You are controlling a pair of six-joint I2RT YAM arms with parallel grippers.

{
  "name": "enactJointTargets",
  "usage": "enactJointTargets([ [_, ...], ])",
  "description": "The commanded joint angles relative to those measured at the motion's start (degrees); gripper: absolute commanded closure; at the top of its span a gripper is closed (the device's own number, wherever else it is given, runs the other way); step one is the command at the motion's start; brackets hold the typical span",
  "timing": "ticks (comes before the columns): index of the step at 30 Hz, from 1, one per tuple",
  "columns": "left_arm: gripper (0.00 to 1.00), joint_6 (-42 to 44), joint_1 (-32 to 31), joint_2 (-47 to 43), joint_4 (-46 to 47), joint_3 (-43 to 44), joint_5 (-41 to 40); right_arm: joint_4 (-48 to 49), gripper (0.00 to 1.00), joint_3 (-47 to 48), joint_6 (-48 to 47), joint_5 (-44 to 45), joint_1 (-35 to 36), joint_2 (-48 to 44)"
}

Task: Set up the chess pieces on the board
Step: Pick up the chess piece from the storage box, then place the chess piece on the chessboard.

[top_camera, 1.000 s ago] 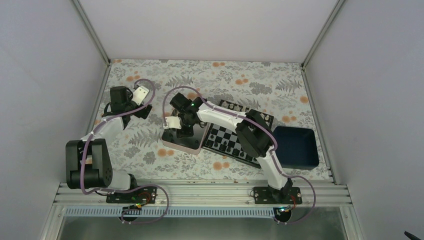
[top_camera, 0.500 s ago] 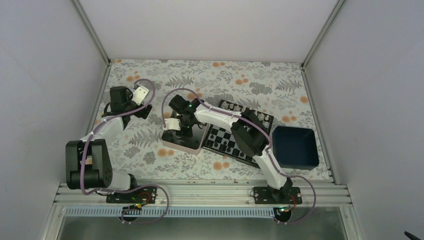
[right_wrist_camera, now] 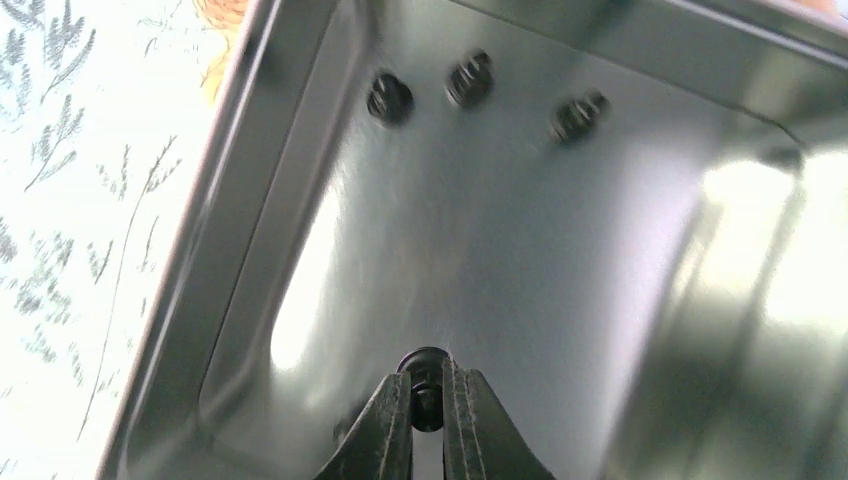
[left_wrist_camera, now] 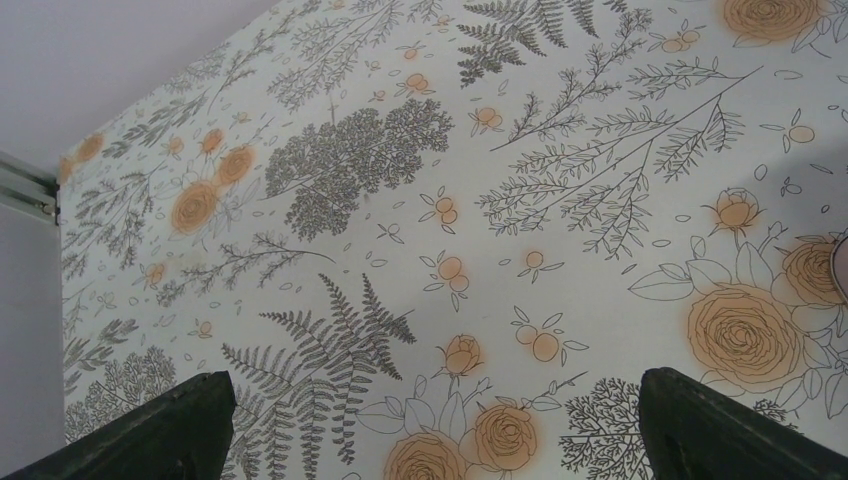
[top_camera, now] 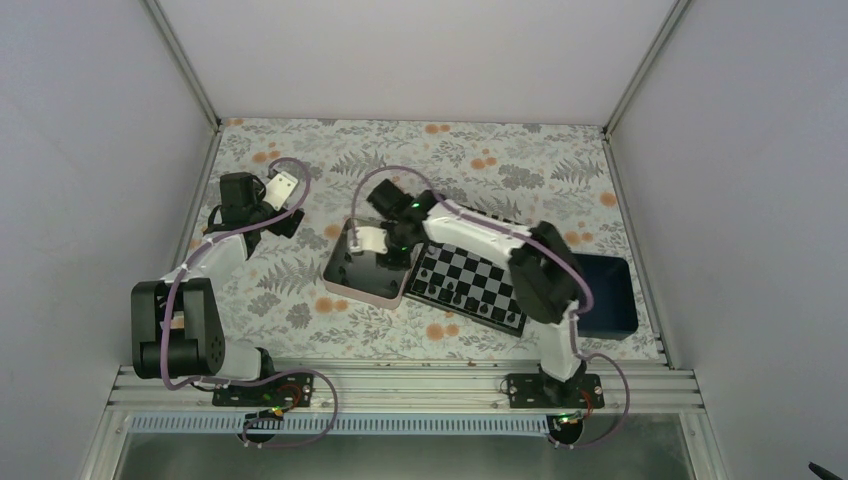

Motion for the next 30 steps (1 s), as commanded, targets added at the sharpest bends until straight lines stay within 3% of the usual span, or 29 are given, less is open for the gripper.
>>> enactJointTargets([
  [1, 0.0, 0.11, 0.34, -0.54, 1.07, 0.04, -0.2, 0.96, 0.96, -7.9, 2.2, 0.25, -5.75, -12.19],
  [10, 0.0, -0.24, 0.32, 0.27, 1.38, 0.63, -2.46, 2.19, 0.96, -27.82, 0.92, -3.25, -22.33, -31.95],
  [14, 0.0, -0.36, 0.28, 0.63, 1.33, 0.93, -2.92, 3.68, 0.96, -35.58, -0.93, -3.94, -25.95, -36.75],
  [21, 0.0, -0.07, 0.3, 0.91, 1.48, 0.71, -4.19, 6.52, 0.95, -43.14, -2.32, -5.27, -26.13, -36.13],
  [30, 0.0, 0.25, 0.29, 1.29, 1.79, 0.34, -4.68, 6.48, 0.94, -41.77, -2.98, -8.58, -26.04, -31.4],
])
